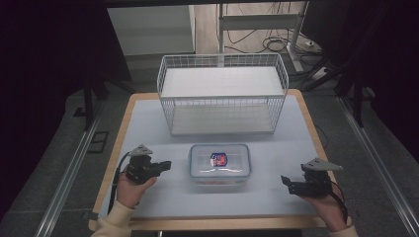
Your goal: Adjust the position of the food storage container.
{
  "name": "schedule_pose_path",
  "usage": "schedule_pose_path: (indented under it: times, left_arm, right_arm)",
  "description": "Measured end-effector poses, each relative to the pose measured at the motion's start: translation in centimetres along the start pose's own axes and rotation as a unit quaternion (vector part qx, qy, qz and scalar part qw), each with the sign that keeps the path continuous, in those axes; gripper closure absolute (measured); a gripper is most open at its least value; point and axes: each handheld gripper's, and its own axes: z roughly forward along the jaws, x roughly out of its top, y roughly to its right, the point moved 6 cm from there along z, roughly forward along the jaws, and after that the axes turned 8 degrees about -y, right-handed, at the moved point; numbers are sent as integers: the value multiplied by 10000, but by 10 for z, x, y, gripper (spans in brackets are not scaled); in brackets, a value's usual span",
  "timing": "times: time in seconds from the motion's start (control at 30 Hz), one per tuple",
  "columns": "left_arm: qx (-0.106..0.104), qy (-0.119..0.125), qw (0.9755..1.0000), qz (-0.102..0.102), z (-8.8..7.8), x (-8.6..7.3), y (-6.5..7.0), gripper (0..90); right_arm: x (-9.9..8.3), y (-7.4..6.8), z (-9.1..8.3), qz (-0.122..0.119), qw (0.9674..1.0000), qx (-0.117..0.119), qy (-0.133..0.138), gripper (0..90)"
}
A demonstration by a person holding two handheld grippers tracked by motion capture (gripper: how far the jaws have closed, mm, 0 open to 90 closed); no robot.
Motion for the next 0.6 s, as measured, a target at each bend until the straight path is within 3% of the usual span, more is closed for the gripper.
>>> schedule_pose_path:
  times: [0.17,0.37,0.43,0.5,0.6]
  left_arm:
    - [-38,63,9999,-130,-7,-7,-8,898]
    - [-17,29,9999,-141,-4,-7,-5,848]
    - [118,6,9997,-233,-2,-7,-5,767]
    - [146,27,9994,-306,-1,-6,-4,573]
    - [-96,32,9989,-460,-1,-4,-3,384]
  right_arm:
    - [0,-1,0,3,10000,39,6,134]
    - [0,-2,1,11,9999,165,24,134]
    - [0,-2,0,52,9997,233,64,134]
    - [1,-3,-1,97,9993,331,127,129]
    - [3,-5,-1,206,9986,417,238,124]
